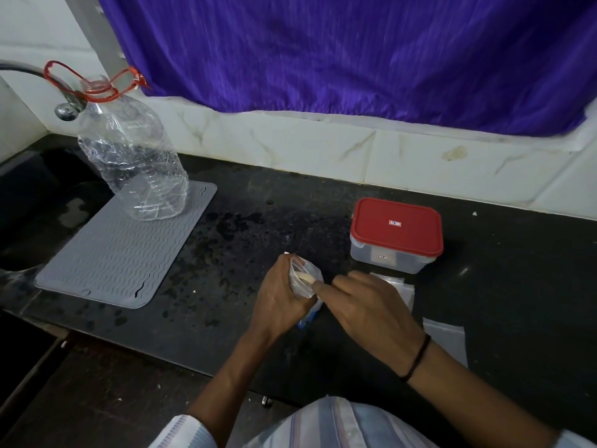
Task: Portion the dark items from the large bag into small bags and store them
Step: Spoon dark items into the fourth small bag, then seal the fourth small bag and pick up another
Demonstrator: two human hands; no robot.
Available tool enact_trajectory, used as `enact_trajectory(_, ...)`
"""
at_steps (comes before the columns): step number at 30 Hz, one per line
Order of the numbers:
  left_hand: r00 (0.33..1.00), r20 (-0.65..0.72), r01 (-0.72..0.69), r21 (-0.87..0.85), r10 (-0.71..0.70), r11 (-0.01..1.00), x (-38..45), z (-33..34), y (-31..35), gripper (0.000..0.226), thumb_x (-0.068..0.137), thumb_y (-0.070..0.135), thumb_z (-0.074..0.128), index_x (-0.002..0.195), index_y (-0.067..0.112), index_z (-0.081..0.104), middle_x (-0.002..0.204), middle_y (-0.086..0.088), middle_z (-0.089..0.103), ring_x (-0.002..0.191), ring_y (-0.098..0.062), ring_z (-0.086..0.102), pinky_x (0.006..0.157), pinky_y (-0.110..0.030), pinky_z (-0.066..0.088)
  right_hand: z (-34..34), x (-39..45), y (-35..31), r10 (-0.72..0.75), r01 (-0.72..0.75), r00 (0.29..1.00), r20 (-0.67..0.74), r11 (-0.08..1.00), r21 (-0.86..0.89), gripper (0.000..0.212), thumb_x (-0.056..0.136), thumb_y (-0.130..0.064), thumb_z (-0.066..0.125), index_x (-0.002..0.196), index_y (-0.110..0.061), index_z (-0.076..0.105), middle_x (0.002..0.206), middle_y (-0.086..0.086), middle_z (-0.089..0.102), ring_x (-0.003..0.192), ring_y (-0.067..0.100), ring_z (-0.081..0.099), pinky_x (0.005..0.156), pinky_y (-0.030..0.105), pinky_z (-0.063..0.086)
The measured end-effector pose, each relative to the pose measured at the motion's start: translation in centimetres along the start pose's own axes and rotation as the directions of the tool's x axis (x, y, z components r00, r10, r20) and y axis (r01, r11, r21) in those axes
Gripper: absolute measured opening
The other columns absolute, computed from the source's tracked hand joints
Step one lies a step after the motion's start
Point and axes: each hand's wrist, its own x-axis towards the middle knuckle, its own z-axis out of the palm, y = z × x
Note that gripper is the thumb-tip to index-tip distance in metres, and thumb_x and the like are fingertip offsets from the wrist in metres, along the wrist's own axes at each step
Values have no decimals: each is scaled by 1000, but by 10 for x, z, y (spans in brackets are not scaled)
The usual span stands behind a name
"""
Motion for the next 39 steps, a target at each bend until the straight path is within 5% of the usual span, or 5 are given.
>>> enact_trajectory(9,982,-93,157,-100,-167,982,-4,-11,-6,36,70,34,79,93,25,52,83,6,63,72,-1,61,61,-13,46,19,-15,9,134,-121,982,-134,987,102,24,98,-16,49,115,-14,66,79,0,64,67,18,56,60,37,46)
enact_trajectory(16,938,-179,237,-288,-295,928,-5,-10,-9,43,81,10,81,101,9,43,81,3,56,63,3,58,60,-21,52,80,-24,23,273,-289,938,212,956,52,19,83,-10,64,99,-19,65,75,-1,61,66,21,58,54,36,48)
enact_trajectory(22,966,-136,187,-220,-220,957,-5,-3,-3,52,76,9,84,101,17,39,86,3,58,71,-1,61,62,-14,48,100,-27,16,277,-333,876,394,939,80,39,98,-38,45,135,-27,46,115,1,50,98,20,51,80,37,50)
enact_trajectory(31,995,-34,93,3,-92,996,-14,18,26,51,78,32,75,105,29,32,98,10,55,83,-4,61,64,-27,53,54,-18,1,486,-509,841,239,560,654,38,87,-54,54,106,-22,63,102,-8,60,97,7,56,82,23,47)
enact_trajectory(39,991,132,25,-67,-16,997,-22,38,34,58,77,43,74,113,32,30,100,12,55,88,-6,61,74,-24,52,41,-27,4,769,-477,636,70,320,818,7,95,-15,60,91,-15,65,83,-7,66,75,6,61,68,18,48)
